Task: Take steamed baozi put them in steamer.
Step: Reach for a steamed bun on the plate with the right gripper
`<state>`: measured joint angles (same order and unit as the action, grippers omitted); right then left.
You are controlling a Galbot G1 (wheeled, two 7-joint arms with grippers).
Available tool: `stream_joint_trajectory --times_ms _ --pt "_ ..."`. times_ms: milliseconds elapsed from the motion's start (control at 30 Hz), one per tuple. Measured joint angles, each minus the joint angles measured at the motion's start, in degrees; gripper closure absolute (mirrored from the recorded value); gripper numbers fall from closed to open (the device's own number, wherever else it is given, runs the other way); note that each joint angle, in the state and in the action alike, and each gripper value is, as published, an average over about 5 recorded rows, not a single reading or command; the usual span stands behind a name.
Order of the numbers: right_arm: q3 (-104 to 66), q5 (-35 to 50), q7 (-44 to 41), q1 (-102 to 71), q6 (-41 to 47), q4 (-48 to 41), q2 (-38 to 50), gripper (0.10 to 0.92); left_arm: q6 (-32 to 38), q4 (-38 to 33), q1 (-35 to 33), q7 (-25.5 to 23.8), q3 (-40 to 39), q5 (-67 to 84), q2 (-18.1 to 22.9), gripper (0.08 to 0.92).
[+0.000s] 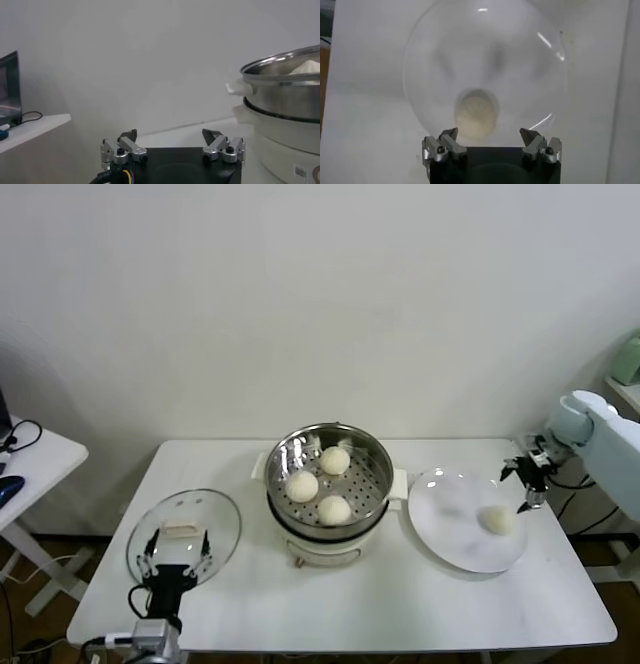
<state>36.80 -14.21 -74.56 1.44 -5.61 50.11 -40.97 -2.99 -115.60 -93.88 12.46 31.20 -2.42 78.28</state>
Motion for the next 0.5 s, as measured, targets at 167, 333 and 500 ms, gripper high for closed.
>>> stream_joint_trajectory --times_ms 167,333,500 --pt "-2.3 -2.2 0.2 -2.8 -0.5 -2.2 -1.5 0.203 -0.1 0.4 0.2 0.0 0.0 0.0 0.0 0.177" --pt "-3.9 -3.5 0.7 -4.5 -0.9 -3.8 -2.8 0.203 0.0 0.8 0.2 0.0 0.1 0.0 0.0 0.177" --pt "-4.9 -4.5 1.2 -5.1 -1.2 -5.1 -3.8 0.203 0.0 1.0 0.2 0.0 0.1 0.0 0.0 0.177"
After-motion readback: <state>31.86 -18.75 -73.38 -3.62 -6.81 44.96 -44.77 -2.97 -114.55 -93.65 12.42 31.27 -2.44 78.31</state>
